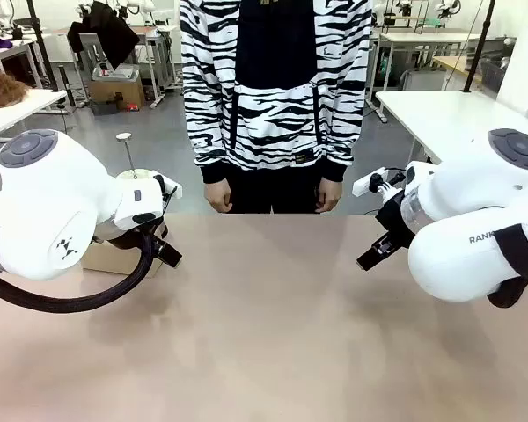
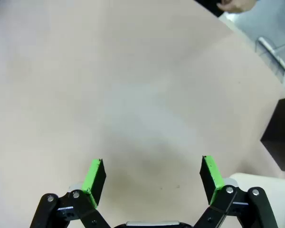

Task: Pour a drink into a cup and package it in a carrier.
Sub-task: Pick up the 600 ml Paper Cup and place it in the middle top area of the table.

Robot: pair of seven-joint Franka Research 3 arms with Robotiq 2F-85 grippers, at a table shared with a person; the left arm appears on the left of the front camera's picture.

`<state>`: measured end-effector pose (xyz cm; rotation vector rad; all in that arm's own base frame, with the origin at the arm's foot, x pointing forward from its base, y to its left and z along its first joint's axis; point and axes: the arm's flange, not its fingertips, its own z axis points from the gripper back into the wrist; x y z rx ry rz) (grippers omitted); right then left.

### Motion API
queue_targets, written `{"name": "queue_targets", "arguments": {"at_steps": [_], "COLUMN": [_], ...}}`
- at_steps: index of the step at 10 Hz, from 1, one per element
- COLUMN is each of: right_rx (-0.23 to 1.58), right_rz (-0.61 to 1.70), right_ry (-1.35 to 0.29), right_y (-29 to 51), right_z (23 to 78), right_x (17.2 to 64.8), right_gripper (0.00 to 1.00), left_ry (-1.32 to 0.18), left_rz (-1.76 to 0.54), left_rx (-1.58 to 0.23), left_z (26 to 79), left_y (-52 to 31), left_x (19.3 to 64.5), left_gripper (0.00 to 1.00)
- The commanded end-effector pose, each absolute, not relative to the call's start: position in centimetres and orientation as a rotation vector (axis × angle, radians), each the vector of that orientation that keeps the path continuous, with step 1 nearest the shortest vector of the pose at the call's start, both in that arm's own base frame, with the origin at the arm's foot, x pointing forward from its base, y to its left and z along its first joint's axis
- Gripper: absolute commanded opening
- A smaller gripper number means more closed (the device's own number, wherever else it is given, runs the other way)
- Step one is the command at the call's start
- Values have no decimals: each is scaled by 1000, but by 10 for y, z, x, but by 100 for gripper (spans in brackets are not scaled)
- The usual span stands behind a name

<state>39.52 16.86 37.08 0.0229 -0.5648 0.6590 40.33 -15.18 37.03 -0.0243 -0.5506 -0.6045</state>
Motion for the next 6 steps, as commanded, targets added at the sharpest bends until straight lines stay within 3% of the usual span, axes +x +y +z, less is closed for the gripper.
{"name": "queue_targets", "arguments": {"at_steps": [1,6], "right_rx": [23,23], "right_rz": [659,659], "right_ry": [-565,-565], "right_y": [169,169], "right_z": [371,371], "right_x": [395,395], "right_gripper": [100,100], "left_ry": [-551,-551], "left_rz": [-605,-605], "left_rx": [-24,-24], "left_z": [370,370], "left_y": [-152,-152], "left_x": [403,403], "left_gripper": [100,100]}}
